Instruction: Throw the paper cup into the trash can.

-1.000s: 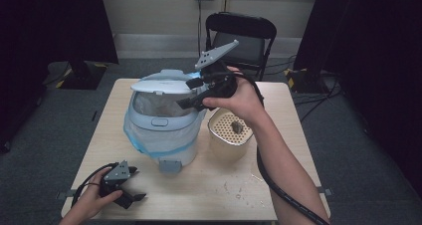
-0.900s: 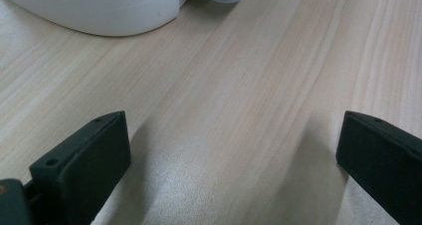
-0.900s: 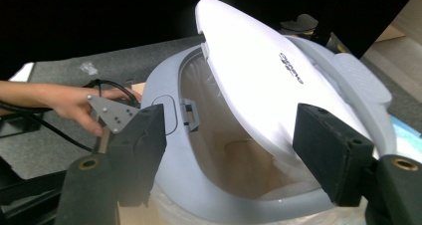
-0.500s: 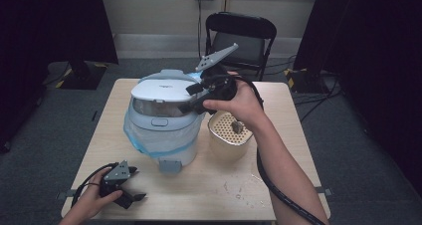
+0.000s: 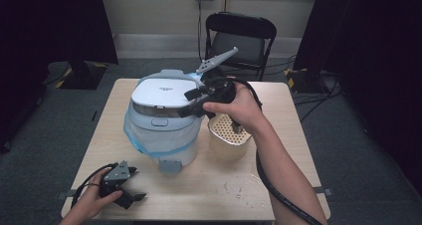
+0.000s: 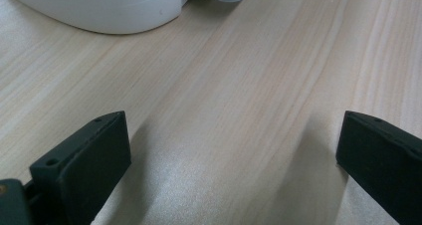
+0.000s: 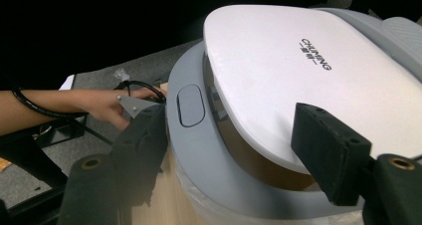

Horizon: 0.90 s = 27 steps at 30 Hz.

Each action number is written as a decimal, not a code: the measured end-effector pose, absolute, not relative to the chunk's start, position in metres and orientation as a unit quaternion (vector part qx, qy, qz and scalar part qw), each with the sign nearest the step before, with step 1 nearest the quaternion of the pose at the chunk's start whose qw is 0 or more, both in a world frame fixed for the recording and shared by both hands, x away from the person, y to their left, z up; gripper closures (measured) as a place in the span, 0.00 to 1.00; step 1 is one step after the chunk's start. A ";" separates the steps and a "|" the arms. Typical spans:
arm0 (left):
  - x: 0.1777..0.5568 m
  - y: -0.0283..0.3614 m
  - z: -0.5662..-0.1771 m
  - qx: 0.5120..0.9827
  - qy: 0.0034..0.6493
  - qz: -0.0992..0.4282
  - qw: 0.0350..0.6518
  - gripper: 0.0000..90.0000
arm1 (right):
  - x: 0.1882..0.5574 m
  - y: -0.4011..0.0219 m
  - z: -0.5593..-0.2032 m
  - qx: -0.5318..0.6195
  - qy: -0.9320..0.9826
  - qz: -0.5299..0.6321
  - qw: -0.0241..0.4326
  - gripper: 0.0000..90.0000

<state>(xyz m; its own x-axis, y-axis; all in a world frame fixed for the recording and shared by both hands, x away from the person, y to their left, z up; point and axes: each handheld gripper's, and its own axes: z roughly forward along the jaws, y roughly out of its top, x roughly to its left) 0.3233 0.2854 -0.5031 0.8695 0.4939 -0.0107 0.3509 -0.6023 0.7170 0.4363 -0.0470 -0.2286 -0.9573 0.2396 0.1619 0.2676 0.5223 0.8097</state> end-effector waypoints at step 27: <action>0.323 0.285 -0.503 0.890 0.237 0.096 0.377 0.00 | 0.434 -0.041 -0.249 -0.151 -0.880 -0.449 0.030 0.35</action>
